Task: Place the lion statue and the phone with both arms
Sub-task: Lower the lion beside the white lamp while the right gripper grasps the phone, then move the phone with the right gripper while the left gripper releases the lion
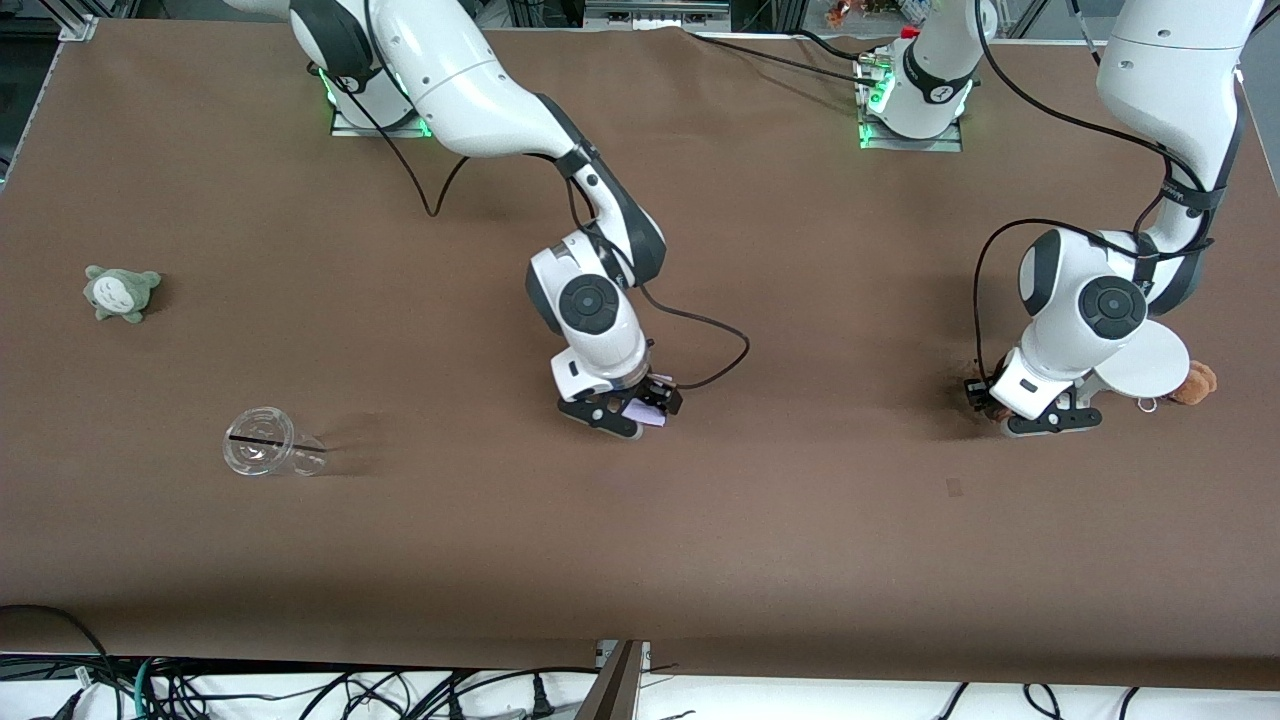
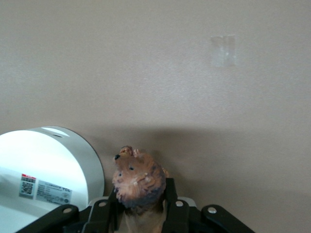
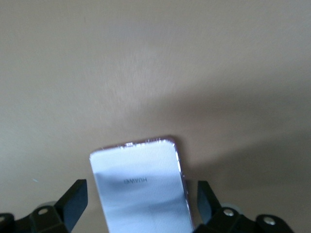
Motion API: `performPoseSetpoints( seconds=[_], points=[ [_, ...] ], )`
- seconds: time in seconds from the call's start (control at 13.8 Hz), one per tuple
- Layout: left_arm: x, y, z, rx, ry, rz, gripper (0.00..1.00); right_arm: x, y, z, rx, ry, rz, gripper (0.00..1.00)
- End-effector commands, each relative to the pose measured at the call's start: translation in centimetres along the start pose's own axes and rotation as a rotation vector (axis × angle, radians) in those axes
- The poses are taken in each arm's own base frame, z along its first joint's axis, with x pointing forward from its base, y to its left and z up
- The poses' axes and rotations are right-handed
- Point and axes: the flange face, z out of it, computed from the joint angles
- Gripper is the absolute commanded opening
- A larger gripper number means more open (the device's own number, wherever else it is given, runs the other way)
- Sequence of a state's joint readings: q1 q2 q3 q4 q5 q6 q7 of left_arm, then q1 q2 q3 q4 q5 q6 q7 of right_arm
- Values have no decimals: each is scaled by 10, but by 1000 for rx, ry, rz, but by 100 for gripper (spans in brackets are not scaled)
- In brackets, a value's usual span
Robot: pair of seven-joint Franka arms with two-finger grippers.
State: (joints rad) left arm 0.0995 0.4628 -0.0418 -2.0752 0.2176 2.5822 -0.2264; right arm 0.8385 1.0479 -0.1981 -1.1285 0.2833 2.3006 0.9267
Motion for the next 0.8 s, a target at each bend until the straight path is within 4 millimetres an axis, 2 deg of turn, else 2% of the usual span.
performPoseSetpoints(
  seconds=[0.0,0.22,0.29,0.36,0.51,0.72],
  points=[
    [-8,-1,-3,3,27,22,0,-3,-10,-2,2,26,-55,100],
    [-6,-1,-3,1,34,24,2,-14,-14,1,-9,38,-101,100],
    [-3,-2,-6,2,40,25,45,-19,-15,5,-23,48,-126,100],
    [-2,-1,-7,1,43,25,99,-24,-16,9,-41,64,-154,100],
    [5,0,-18,5,52,16,100,-26,-16,11,-53,75,-176,100],
    [23,8,-49,34,-1,22,100,-21,-13,12,-55,77,-190,100]
  ],
)
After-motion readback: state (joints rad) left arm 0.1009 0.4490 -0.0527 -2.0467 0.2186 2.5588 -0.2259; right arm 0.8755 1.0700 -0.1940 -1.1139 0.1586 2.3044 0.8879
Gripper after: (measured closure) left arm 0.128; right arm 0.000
